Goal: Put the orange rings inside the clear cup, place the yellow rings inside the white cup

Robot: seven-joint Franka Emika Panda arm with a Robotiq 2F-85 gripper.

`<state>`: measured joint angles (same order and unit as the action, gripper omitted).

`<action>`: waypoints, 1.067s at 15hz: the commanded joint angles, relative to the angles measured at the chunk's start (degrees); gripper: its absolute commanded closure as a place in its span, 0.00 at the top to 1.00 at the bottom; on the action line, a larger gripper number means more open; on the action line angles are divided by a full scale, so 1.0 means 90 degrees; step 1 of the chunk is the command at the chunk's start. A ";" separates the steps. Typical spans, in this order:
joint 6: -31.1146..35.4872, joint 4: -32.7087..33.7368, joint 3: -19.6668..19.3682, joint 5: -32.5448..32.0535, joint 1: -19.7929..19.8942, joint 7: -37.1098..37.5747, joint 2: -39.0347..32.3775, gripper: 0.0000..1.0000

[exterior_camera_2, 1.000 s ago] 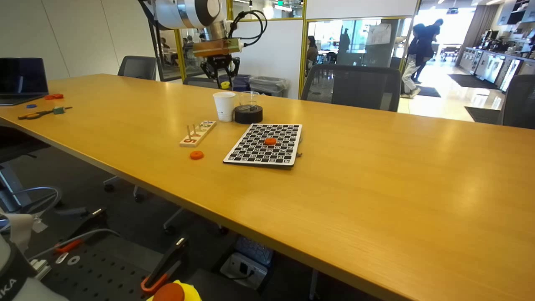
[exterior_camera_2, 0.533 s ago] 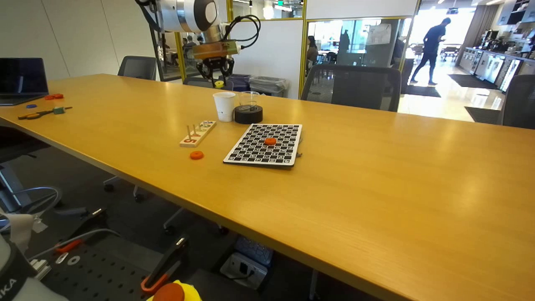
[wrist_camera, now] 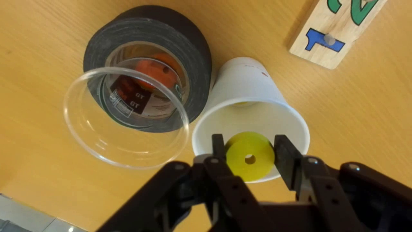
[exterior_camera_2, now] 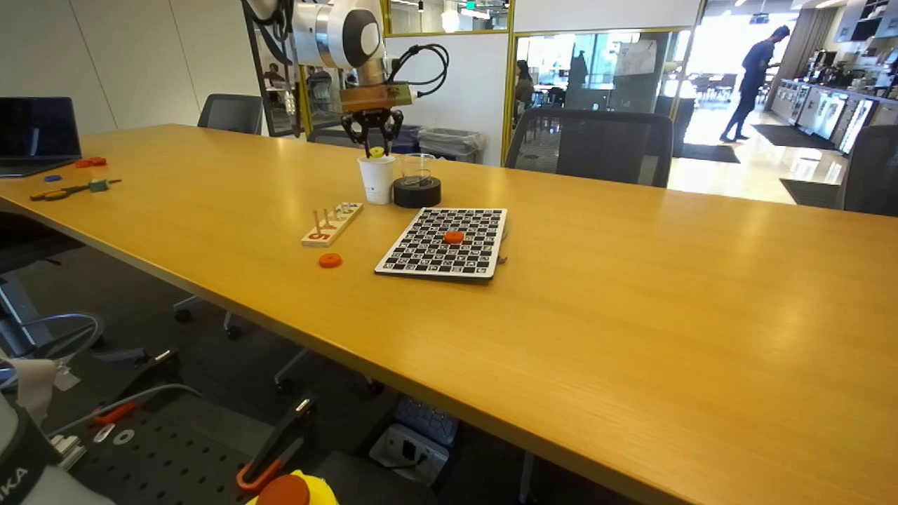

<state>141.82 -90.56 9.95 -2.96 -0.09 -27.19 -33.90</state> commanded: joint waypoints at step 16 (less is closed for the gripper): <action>-0.0431 -0.1099 -0.1656 -0.0559 0.0030 0.2993 0.0725 1.00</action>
<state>137.25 -95.63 -2.15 -6.24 1.29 -8.04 -29.98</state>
